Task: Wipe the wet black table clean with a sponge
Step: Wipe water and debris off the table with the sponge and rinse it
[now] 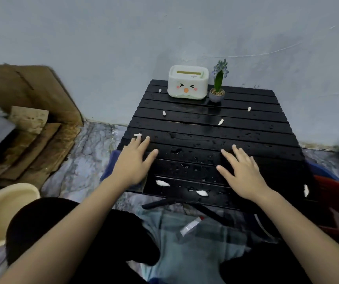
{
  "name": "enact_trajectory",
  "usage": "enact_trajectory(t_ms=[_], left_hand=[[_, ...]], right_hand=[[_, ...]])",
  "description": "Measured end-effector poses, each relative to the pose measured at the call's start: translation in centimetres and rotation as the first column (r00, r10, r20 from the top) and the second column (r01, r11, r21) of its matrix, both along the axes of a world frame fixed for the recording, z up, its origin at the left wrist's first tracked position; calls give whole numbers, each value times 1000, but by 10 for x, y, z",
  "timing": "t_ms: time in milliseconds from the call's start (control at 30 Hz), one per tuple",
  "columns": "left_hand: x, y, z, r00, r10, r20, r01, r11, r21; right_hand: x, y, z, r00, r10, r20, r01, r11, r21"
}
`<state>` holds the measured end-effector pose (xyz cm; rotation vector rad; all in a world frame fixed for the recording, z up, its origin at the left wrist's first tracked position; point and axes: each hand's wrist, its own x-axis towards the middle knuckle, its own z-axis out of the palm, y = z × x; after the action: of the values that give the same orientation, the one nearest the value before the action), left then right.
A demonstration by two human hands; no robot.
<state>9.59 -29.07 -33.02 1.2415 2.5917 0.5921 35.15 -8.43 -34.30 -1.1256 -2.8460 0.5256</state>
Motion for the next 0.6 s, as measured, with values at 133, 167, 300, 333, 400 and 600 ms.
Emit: enact_trajectory(t_ms=[133, 167, 300, 333, 400, 600], left_hand=[[16, -26, -29, 976, 125, -176, -146, 983, -110], [18, -26, -31, 970, 139, -201, -163, 980, -111], [20, -12, -28, 973, 163, -162, -179, 979, -93], [20, -9, -28, 976, 142, -166, -155, 986, -68], [22, -5, -27, 983, 89, -162, -92, 996, -10], [48, 29, -18, 995, -97, 32, 94, 991, 96]], right_hand=[[12, -10, -5, 998, -29, 51, 26, 999, 48], [13, -11, -6, 998, -26, 60, 22, 998, 55], [12, -11, -6, 996, -23, 81, 20, 999, 44], [11, -11, -5, 996, -28, 87, 24, 999, 40], [10, -11, -5, 995, -38, 97, 35, 999, 33], [7, -11, -9, 996, -46, 82, 43, 998, 40]])
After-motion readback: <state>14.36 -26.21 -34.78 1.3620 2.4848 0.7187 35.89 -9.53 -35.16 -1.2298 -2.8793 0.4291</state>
